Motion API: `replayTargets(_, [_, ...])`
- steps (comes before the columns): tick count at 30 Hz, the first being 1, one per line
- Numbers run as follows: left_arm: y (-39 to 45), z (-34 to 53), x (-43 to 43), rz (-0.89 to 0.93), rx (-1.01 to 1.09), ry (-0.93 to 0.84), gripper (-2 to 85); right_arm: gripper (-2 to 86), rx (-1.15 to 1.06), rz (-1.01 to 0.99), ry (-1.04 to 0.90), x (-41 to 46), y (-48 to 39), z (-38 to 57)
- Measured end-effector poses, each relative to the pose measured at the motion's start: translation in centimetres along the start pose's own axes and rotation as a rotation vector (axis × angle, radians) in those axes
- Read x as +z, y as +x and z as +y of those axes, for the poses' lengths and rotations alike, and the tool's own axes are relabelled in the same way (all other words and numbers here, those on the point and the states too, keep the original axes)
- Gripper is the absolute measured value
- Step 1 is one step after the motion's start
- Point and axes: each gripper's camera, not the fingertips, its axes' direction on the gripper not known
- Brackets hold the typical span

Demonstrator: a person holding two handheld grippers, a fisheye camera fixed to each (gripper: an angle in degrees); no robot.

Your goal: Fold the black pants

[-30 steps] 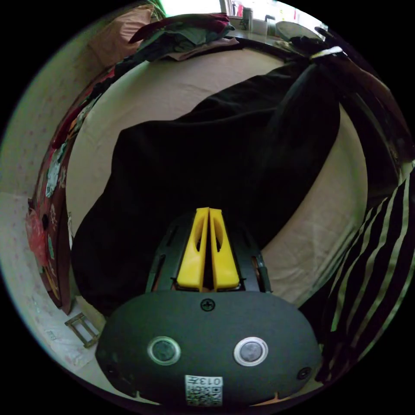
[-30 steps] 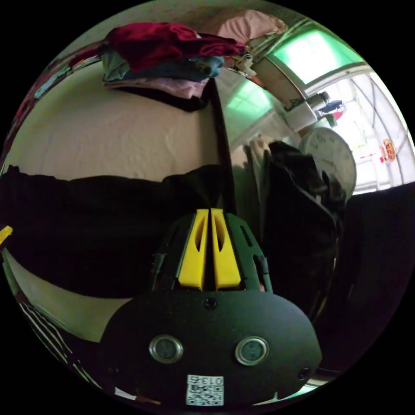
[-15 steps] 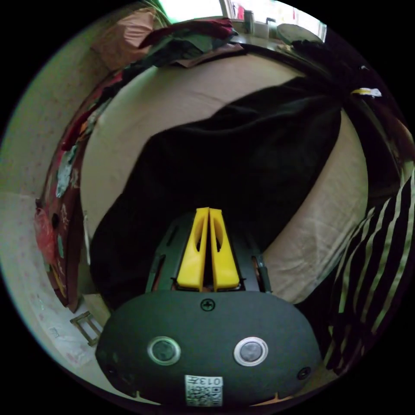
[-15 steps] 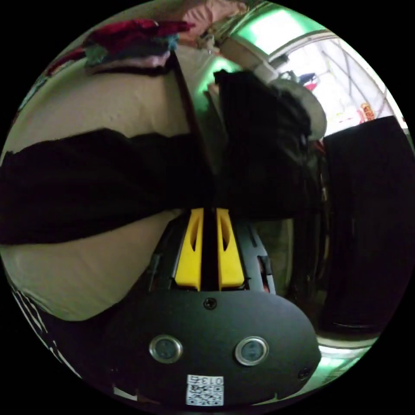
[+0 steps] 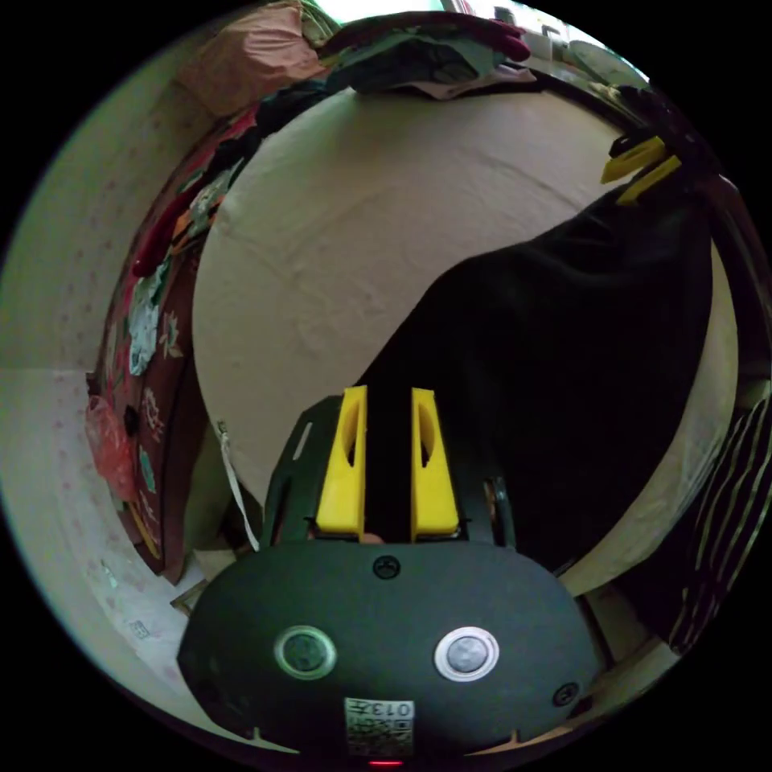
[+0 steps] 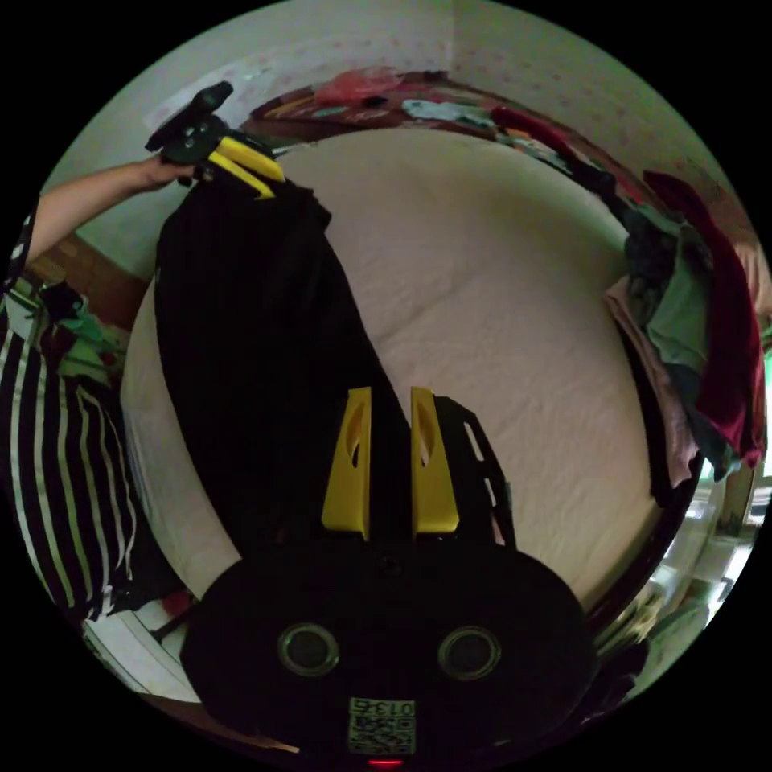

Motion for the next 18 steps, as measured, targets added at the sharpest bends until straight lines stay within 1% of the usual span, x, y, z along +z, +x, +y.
replayTargets(1, [0.2,0.0,0.3,-0.001,0.004,-0.012,4.1,2.6,-0.015,-0.001,-0.035,0.8,0.1,-0.4])
replayTargets(2, [0.8,0.2,1.0,-0.04,0.002,-0.044,2.1,1.8,-0.021,0.012,-0.065,1.3,0.1,-0.6])
replayTargets(3, [1.4,0.7,1.1,-0.086,-0.006,-0.023,1.0,1.4,-0.017,0.015,-0.049,1.2,0.2,-0.5])
replayTargets(5, [1.8,1.3,1.1,-0.122,-0.031,-0.01,0.3,0.8,0.038,0.079,-0.04,0.8,0.6,0.0])
replayTargets(7, [1.5,2.2,1.2,-0.119,-0.088,0.008,-0.1,0.6,0.119,0.064,0.023,0.0,1.4,0.9])
replayTargets(9, [0.4,3.4,1.3,-0.074,-0.167,0.057,-0.3,0.8,0.204,0.029,0.065,-0.2,2.3,1.6])
replayTargets(10, [0.1,3.5,1.3,-0.059,-0.182,0.058,-0.3,1.0,0.245,-0.008,0.065,0.1,2.7,2.0])
replayTargets(11, [-0.5,3.5,1.3,-0.049,-0.197,0.038,-0.3,1.7,0.293,-0.025,0.026,0.4,3.2,2.3])
replayTargets(12, [-1.0,3.7,1.1,-0.074,-0.226,0.013,-0.4,2.0,0.326,-0.017,0.014,0.4,3.5,2.6])
replayTargets(13, [-1.3,4.0,0.7,-0.086,-0.242,0.025,-0.4,1.8,0.401,0.003,0.048,-0.6,4.2,3.4])
replayTargets(15, [-2.1,5.8,-1.8,-0.112,-0.318,0.119,-0.3,1.4,0.522,0.077,0.114,-3.0,4.6,5.2])
replayTargets(17, [-1.5,6.7,-3.4,-0.095,-0.316,0.18,-0.3,1.1,0.574,0.271,0.135,-5.7,3.2,7.5])
replayTargets(18, [-0.2,6.8,-4.1,-0.069,-0.279,0.204,-0.3,1.1,0.582,0.311,0.126,-6.0,2.7,8.0])
